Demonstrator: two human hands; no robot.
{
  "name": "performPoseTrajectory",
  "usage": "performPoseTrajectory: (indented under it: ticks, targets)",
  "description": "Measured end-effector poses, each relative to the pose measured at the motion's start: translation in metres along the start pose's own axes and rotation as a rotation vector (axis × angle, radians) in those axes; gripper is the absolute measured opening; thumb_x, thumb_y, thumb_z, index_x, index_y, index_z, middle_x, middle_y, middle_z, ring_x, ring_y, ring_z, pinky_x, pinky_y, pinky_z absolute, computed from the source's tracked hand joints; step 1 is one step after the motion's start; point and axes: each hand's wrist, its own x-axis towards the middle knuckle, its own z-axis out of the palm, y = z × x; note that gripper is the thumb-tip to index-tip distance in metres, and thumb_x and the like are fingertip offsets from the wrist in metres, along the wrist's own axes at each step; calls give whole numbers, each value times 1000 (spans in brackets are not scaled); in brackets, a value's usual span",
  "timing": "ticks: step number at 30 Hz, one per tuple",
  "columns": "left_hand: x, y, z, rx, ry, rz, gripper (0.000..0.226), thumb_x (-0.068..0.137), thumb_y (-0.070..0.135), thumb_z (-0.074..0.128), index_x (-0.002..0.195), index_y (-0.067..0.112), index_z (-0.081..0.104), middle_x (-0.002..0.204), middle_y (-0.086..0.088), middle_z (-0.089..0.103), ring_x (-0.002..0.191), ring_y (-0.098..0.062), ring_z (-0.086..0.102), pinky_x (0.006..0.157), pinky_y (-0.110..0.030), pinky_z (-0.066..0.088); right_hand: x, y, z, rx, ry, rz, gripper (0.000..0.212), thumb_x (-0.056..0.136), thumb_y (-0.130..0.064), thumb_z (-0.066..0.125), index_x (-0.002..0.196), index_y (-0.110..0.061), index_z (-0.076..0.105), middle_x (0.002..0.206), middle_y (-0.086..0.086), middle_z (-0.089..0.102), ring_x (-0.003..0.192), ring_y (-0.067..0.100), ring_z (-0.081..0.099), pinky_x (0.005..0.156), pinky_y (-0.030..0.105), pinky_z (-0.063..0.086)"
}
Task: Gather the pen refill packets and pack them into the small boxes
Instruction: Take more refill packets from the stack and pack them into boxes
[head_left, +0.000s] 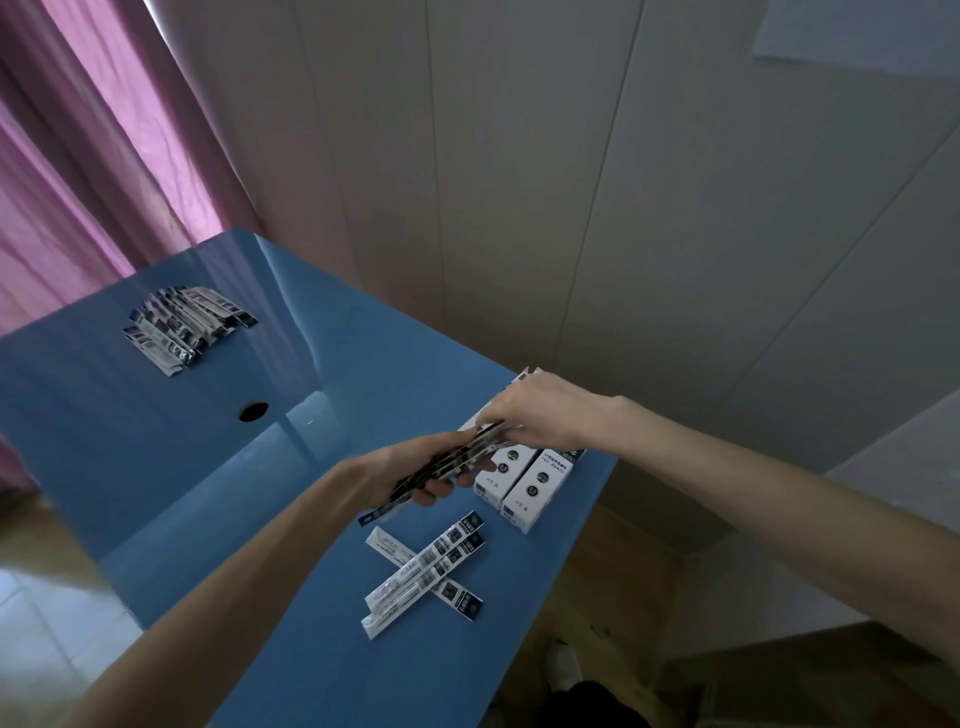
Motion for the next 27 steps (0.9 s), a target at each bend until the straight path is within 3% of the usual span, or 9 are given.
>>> performPoseTrajectory:
  ticks: [3,10,17,22,27]
  targets:
    - [-2,-5,-2,-10,25,-24,70,103,60,38,138,2,56,77,4,55,55,-9,36,45,-20,30,2,-4,6,-21,-23,-29,17,103,-27,51,106,-26,68,96,-6,69,87,17,65,67,38,51]
    - [-7,-17,-14,-18,116,-63,70,103,66,33,130,9,65,79,2,57,57,-11,43,48,-21,34,0,4,19,35,78,-4,21,104,-27,53,112,-22,72,104,-6,69,95,15,65,76,38,54]
    - [-7,-32,-19,-64,255,-54,52,109,47,38,121,5,66,72,1,53,52,-10,40,47,-21,33,-11,18,35,145,238,73,22,102,-27,61,119,-23,74,112,-8,73,106,13,66,78,26,50]
    - [-9,-39,-15,-84,221,-29,39,109,40,43,117,9,65,73,3,57,57,-9,44,51,-21,36,-15,16,36,55,369,-34,24,96,-19,67,119,-19,76,112,-2,76,104,18,69,82,39,60]
    - [-11,-47,-17,-184,217,10,44,109,43,41,121,7,65,79,1,61,62,-11,51,56,-23,40,-18,18,46,-38,502,-119,26,90,-14,76,115,-16,76,108,1,77,101,20,72,87,37,59]
